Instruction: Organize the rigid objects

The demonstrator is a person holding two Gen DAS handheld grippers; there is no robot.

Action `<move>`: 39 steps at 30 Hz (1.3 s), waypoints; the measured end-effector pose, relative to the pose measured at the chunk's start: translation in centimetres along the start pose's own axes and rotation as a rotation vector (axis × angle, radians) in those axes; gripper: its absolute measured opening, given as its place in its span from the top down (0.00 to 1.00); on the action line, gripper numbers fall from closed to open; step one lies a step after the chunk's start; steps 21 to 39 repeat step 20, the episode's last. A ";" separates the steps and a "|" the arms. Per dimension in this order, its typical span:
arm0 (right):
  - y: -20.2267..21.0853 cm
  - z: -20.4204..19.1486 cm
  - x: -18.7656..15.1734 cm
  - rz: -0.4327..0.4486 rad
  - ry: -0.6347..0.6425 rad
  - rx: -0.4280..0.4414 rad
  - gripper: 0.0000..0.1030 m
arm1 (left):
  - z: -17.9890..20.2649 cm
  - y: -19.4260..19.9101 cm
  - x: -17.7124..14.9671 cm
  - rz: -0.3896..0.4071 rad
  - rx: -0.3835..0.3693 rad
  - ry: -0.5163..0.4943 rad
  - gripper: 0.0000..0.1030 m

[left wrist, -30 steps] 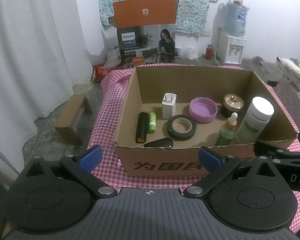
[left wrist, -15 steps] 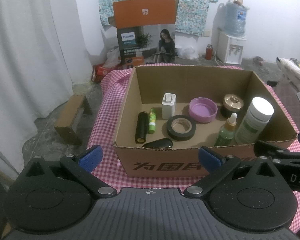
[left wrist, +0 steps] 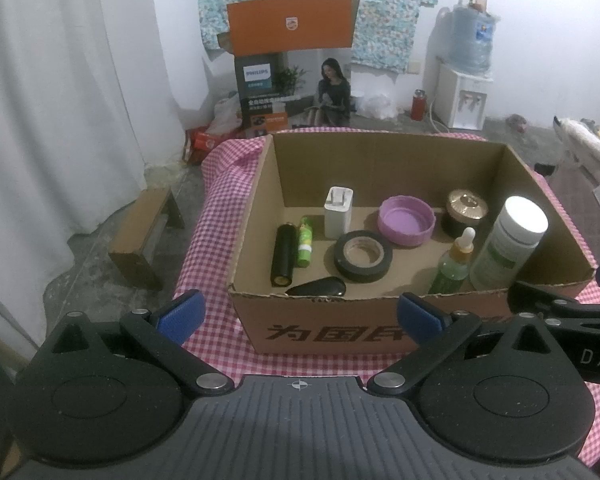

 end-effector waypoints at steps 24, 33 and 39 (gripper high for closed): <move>0.0 0.0 0.3 0.004 -0.002 -0.006 0.00 | 0.2 0.1 0.2 0.002 0.004 0.000 0.00; 0.0 0.0 0.3 0.004 -0.002 -0.006 0.00 | 0.2 0.1 0.2 0.002 0.004 0.000 0.00; 0.0 0.0 0.3 0.004 -0.002 -0.006 0.00 | 0.2 0.1 0.2 0.002 0.004 0.000 0.00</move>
Point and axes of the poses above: each gripper's, at about its wrist camera, not at the fingertips, and y roughly against the way its jaws point, z to its right, x to its top, the point moved 9 cm from there along -y, roughly the way its jaws point, and after that the axes turned 9 degrees about -z, right-handed, at the moved point
